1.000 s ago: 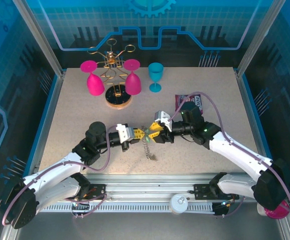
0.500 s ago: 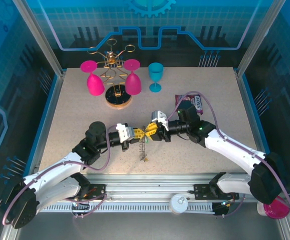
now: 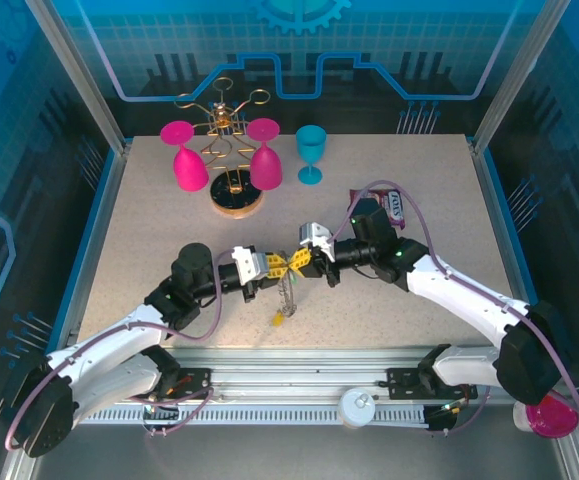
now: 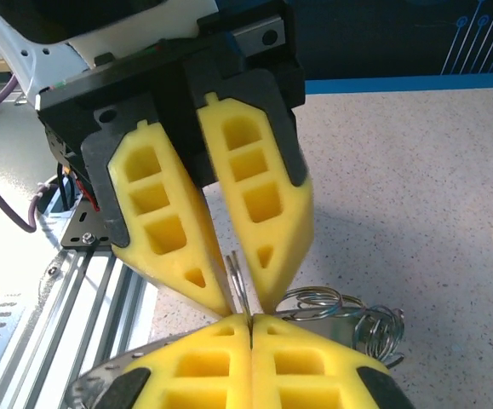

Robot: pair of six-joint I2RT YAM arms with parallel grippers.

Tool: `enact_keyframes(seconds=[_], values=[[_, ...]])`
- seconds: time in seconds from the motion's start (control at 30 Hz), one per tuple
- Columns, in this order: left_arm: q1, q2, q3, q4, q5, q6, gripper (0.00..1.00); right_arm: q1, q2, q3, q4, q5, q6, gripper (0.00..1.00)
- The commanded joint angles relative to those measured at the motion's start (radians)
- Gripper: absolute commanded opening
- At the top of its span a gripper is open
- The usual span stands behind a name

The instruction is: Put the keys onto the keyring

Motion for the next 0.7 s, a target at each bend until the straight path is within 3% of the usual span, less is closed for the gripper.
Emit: enact_keyframes(seconds=[0.0, 0.1, 0.27, 0.47, 0.53, 0.57, 0.67], values=[[-0.006, -0.016, 0.063, -0.147, -0.059, 0.058, 0.26, 0.026, 0.007, 0.088, -0.113, 0.026, -0.079, 0.00], [-0.007, -0.005, 0.117, -0.277, -0.078, 0.097, 0.25, 0.061, 0.035, 0.147, -0.248, 0.097, -0.156, 0.00], [-0.007, 0.022, 0.170, -0.386, -0.076, 0.134, 0.00, 0.114, 0.080, 0.237, -0.394, 0.174, -0.233, 0.00], [-0.007, 0.014, 0.153, -0.345, -0.068, 0.137, 0.00, 0.102, 0.065, 0.216, -0.328, 0.162, -0.177, 0.01], [-0.006, 0.001, 0.134, -0.313, -0.061, 0.140, 0.00, 0.068, 0.022, 0.155, -0.228, 0.152, -0.107, 0.28], [-0.007, -0.010, 0.118, -0.283, -0.055, 0.139, 0.00, 0.049, -0.004, 0.117, -0.173, 0.144, -0.071, 0.35], [-0.006, -0.033, 0.087, -0.224, -0.041, 0.135, 0.00, 0.024, -0.049, 0.038, -0.096, 0.120, -0.036, 0.38]])
